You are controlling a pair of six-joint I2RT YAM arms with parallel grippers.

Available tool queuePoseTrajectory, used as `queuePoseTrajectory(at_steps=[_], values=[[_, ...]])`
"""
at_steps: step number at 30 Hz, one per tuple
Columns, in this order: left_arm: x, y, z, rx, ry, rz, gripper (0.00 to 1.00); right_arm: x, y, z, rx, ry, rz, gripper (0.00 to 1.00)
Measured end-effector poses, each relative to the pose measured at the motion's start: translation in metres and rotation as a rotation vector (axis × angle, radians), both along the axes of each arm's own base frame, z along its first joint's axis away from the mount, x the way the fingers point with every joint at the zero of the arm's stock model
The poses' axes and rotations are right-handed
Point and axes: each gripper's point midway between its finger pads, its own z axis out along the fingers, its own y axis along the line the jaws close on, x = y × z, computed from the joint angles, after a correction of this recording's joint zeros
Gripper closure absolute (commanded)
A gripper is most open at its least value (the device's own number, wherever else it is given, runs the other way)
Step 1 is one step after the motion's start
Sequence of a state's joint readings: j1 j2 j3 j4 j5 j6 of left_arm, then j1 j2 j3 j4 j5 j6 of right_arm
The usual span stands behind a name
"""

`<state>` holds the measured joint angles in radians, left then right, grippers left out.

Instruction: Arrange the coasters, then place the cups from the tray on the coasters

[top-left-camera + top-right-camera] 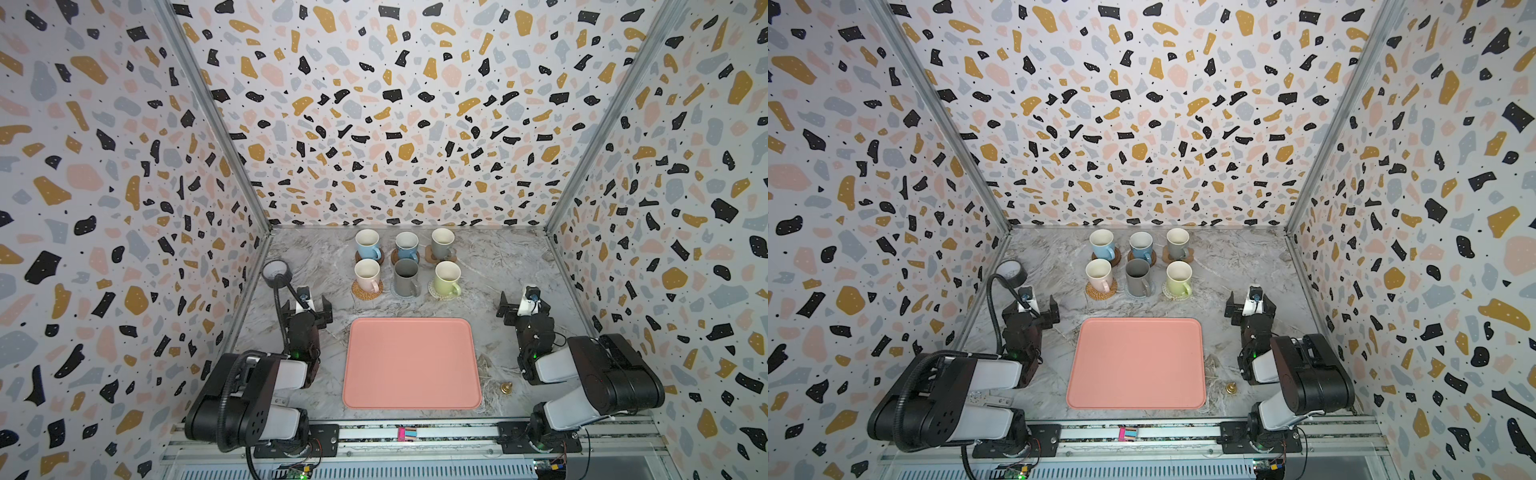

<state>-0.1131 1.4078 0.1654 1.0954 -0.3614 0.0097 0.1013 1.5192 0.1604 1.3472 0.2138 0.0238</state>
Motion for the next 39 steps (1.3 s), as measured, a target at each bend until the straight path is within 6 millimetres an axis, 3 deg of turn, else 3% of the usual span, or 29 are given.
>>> queuePoseTrajectory(at_steps=[39], values=[[0.0027,-0.0019,0.0079,-0.039,-0.042,-0.016,0.01,0.0000,0.0012,0.0001,-0.007,0.000,0.004,0.01]])
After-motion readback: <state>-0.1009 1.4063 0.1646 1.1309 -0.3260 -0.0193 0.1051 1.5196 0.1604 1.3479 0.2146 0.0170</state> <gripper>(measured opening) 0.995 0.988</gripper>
